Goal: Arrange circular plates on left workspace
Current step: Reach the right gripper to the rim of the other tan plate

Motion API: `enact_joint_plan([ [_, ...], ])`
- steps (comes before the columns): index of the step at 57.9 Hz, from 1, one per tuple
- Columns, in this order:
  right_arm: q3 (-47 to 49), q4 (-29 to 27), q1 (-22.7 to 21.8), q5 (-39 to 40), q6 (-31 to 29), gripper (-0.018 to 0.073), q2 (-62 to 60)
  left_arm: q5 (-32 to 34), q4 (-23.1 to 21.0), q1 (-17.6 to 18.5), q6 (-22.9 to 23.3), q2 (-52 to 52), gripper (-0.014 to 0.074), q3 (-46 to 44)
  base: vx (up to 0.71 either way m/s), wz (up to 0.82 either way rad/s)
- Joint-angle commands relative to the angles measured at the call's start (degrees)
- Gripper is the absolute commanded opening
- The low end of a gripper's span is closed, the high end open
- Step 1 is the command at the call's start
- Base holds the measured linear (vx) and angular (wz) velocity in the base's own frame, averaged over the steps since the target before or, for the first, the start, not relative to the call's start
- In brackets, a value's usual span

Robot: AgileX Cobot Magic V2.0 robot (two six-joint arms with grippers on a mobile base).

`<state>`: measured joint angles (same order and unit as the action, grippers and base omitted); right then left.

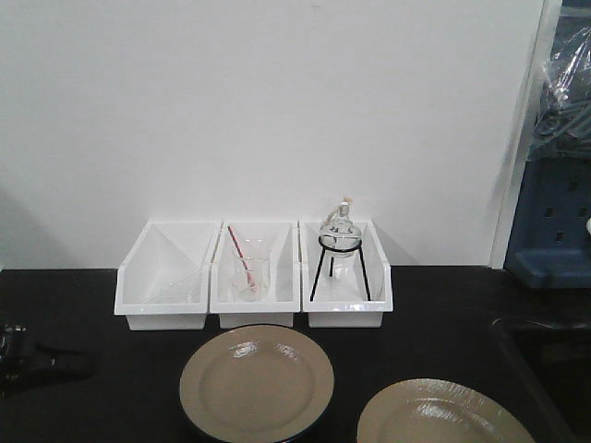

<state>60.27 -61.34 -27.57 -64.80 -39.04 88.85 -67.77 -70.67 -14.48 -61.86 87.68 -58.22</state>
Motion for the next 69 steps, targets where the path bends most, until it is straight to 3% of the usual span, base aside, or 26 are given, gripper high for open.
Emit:
enact_joint_plan([
  [1, 1.65, 2.2, -2.84, -1.42, 0.0, 0.0023, 0.23, -0.32, -3.77, 0.12, 0.2, -5.29, -0.0001, 2.02, 0.0, 0.0],
  [16, 1.65, 5.03, -2.86, 2.69, -1.14, 0.003, 9.24, 1.93, -3.77, 0.17, -1.53, -13.35, -0.0001, 10.9, 0.0, 0.0],
  [24, 1.65, 5.52, -2.92, 2.64, -2.33, 0.0095, 13.34, 5.01, -3.77, 0.17, -2.32, -17.47, -0.0001, 15.03, 0.0, 0.0],
  [39, 1.65, 4.24, -2.84, 2.24, -3.38, 0.0424, 18.02, 7.4, -3.73, 0.17, -2.86, -21.84, -0.0001, 18.13, 0.0, 0.0],
  [47, 1.65, 3.44, -2.84, 2.46, -3.44, 0.0541, 19.14, 7.4, -3.67, 0.17, -3.05, -21.83, -0.0001, 18.13, 0.0, 0.0],
  [62, 1.65, -0.17, -2.59, 2.24, -3.71, 0.0547, 21.04, 8.16, -3.67, 0.17, -3.91, -21.83, -0.0001, 18.13, 0.0, 0.0],
  [69, 1.65, -0.95, -0.49, 2.32, -4.3, 0.0536, 21.72, 8.54, -3.73, 0.17, -4.09, -21.83, -0.0001, 18.13, 0.0, 0.0],
])
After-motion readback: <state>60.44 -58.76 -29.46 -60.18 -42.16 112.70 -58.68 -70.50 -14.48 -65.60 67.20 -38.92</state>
